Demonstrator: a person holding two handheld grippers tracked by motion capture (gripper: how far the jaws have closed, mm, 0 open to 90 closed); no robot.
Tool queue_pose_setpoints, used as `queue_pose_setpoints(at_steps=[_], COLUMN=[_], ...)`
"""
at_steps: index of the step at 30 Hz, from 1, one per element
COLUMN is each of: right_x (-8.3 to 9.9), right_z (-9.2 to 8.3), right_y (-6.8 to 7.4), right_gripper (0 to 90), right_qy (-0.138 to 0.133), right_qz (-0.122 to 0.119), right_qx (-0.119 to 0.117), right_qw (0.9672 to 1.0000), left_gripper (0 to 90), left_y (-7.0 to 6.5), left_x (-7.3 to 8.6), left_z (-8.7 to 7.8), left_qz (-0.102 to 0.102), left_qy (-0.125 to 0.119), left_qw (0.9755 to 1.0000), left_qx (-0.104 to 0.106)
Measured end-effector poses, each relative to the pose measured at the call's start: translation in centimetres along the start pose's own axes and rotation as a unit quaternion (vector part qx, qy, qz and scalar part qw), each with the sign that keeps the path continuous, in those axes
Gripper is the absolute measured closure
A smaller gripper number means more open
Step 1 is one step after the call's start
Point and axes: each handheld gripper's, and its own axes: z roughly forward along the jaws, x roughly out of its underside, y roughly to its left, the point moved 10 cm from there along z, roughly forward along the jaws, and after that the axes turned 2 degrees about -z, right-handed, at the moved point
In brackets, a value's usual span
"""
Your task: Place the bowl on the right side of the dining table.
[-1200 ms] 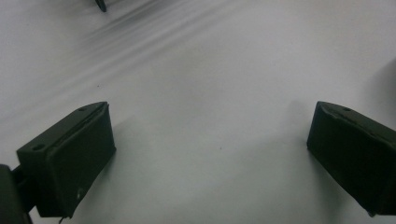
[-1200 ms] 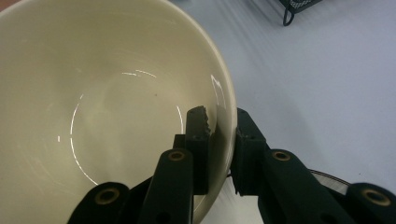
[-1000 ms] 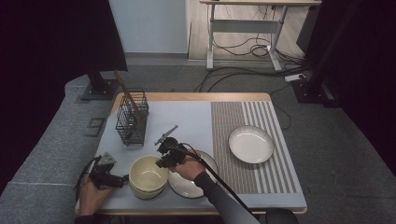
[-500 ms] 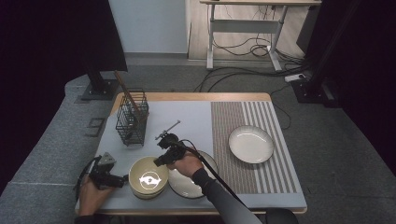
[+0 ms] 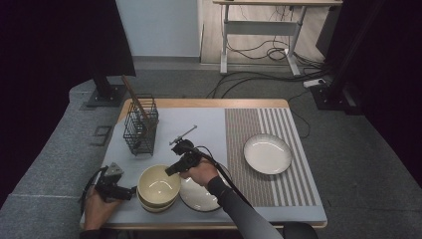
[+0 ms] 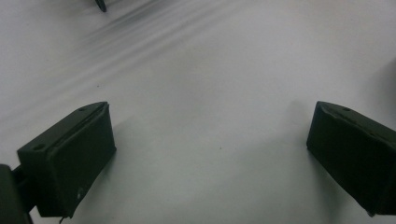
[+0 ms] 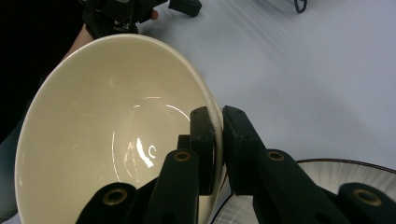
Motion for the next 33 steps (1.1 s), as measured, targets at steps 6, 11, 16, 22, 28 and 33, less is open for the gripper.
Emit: queue_pose_setpoints(at_steps=[6, 11, 16, 22, 28, 33], right_x=[-0.3, -0.6, -0.9, -1.0, -0.9, -0.8], right_z=[-0.6, -1.2, -2.0, -3.0, -4.0, -4.7], right_y=[0.0, -0.1, -0.2, -0.8, -1.4, -1.8], right_gripper=[82.3, 82.3, 82.3, 82.3, 82.2, 82.3], right_qy=[-0.004, -0.008, -0.015, -0.023, -0.029, -0.033], right_qz=[0.004, 0.004, 0.008, 0.012, 0.016, 0.02], right_qx=[-0.004, -0.001, -0.001, 0.002, 0.007, 0.014], right_qw=[1.0, 1.0, 0.9999, 0.9997, 0.9994, 0.9992], left_gripper=[0.8, 0.8, 0.9, 1.1, 1.3, 2.5], left_y=[0.0, 0.0, 0.0, 0.0, 0.0, -0.1], left_x=[0.0, 0.0, 0.0, 0.0, 0.0, 0.0], left_z=[0.0, 0.0, 0.0, 0.0, 0.0, -0.1], left_qz=[0.0, 0.0, 0.0, 0.001, 0.002, 0.002], left_qy=[0.0, 0.0, 0.0, 0.0, -0.001, -0.004], left_qw=[1.0, 1.0, 1.0, 1.0, 1.0, 1.0], left_qx=[0.0, 0.0, 0.0, -0.001, -0.001, 0.0])
